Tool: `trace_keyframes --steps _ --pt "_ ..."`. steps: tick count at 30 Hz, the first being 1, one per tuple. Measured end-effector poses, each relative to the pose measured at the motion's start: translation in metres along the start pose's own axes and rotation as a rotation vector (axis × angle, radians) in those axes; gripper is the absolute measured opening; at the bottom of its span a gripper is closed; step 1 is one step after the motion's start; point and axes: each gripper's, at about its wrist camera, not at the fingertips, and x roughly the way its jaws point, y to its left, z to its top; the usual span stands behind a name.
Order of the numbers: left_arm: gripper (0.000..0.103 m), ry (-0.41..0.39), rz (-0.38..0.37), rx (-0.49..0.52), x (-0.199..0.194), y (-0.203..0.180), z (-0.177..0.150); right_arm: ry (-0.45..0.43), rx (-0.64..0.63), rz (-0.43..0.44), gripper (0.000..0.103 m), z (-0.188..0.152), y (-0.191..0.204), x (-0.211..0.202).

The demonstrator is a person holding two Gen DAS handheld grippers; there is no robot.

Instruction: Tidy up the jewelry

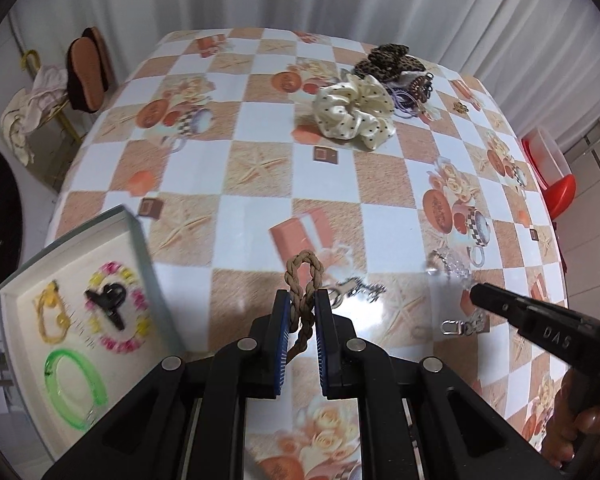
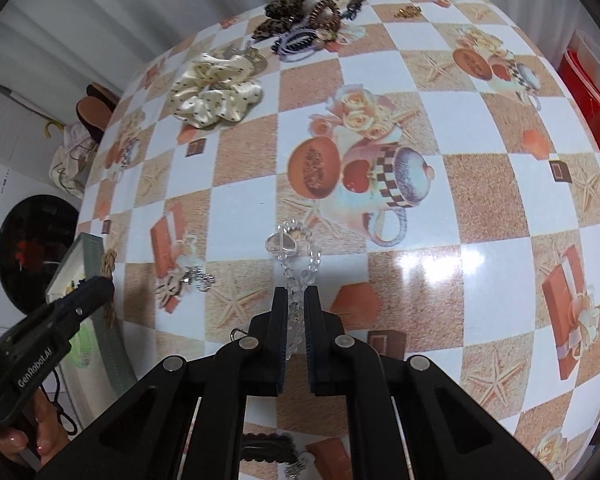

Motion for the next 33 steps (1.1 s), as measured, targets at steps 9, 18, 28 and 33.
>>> trace_keyframes --steps 9,18,28,33 --pt "0.017 -0.023 0.025 -0.051 -0.024 0.029 -0.018 -0.019 -0.030 0.022 0.000 0.000 0.026 -0.013" --pt "0.017 -0.016 0.043 -0.095 -0.035 0.057 -0.040 0.075 -0.051 0.003 0.003 -0.008 0.039 0.017" --pt "0.017 -0.007 0.061 -0.104 -0.037 0.070 -0.055 0.075 -0.181 -0.078 0.052 -0.026 0.080 0.055" --pt "0.017 -0.009 0.061 -0.114 -0.038 0.073 -0.058 0.060 -0.318 -0.209 0.005 -0.027 0.100 0.061"
